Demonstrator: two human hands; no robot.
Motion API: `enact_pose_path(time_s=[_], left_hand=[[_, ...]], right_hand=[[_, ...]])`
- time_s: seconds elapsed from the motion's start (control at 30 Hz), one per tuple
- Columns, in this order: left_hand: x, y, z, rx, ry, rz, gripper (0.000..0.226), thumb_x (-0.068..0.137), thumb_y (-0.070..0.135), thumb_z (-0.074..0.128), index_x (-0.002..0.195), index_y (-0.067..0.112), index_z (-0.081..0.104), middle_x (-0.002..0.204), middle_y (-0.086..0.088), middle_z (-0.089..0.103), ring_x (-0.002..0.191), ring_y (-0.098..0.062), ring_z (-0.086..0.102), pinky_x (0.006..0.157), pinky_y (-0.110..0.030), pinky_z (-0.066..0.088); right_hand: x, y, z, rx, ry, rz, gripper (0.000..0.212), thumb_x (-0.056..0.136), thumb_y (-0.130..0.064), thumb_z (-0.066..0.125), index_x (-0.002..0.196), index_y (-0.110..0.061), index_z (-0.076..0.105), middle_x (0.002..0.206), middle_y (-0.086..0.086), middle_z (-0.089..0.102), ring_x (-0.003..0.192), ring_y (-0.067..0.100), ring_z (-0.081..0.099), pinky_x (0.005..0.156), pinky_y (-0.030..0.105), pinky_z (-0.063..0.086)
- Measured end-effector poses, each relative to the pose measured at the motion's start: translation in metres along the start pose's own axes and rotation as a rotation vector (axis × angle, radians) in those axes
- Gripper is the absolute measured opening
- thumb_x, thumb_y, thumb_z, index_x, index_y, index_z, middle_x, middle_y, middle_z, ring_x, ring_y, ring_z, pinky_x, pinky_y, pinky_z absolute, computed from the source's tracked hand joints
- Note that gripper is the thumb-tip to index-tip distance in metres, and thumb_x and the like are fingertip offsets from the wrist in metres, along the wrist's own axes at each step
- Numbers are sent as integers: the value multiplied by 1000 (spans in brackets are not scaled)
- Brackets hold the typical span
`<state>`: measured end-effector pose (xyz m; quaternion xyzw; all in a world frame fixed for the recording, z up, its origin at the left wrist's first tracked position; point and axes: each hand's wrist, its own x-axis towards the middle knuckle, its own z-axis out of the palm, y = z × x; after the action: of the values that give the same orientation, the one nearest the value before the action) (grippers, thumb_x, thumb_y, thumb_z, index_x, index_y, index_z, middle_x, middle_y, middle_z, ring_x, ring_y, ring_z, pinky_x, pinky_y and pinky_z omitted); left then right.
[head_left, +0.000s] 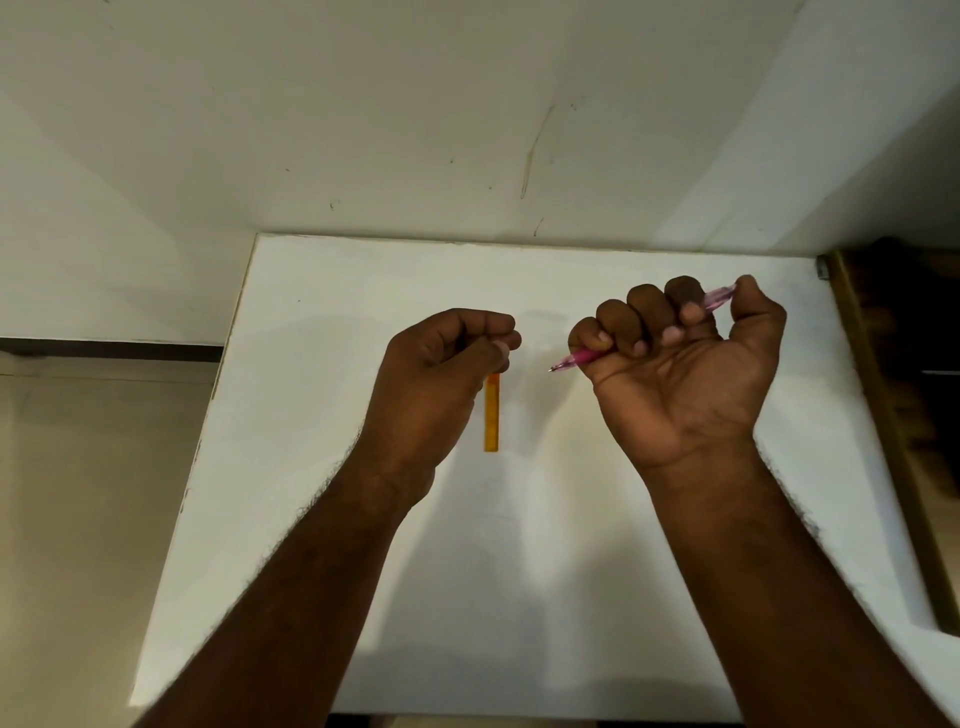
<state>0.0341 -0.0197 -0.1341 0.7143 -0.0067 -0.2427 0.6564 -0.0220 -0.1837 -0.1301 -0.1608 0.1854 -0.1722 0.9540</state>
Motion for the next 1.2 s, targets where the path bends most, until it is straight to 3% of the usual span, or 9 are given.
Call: enact_pose_path(time_s=[0.27, 0.87, 1.2], left_hand=[[1, 0, 0, -5, 1, 2, 23, 93, 4, 60, 109, 12, 75, 104, 0, 80, 97, -18, 74, 73, -14, 54], [1, -1, 0, -4, -6, -3, 22, 94, 5, 61, 109, 13, 75, 104, 1, 80, 97, -19, 74, 78, -22, 54], [2, -3, -2, -17, -21, 17, 23, 93, 3, 61, 110, 12, 75, 104, -1, 80, 96, -15, 74, 72, -14, 53]], right_hand=[[1, 1, -2, 38, 0, -20, 47, 96, -52, 36, 65, -17, 42, 57, -2, 32, 55, 18, 25, 61, 31, 33], [2, 0, -3, 36, 11, -23, 45, 95, -52, 38, 66, -17, 41, 57, -3, 32, 54, 17, 26, 61, 31, 34], [1, 0, -3, 55, 0, -14, 45, 96, -51, 37, 66, -17, 41, 57, -3, 33, 55, 17, 26, 61, 31, 32]])
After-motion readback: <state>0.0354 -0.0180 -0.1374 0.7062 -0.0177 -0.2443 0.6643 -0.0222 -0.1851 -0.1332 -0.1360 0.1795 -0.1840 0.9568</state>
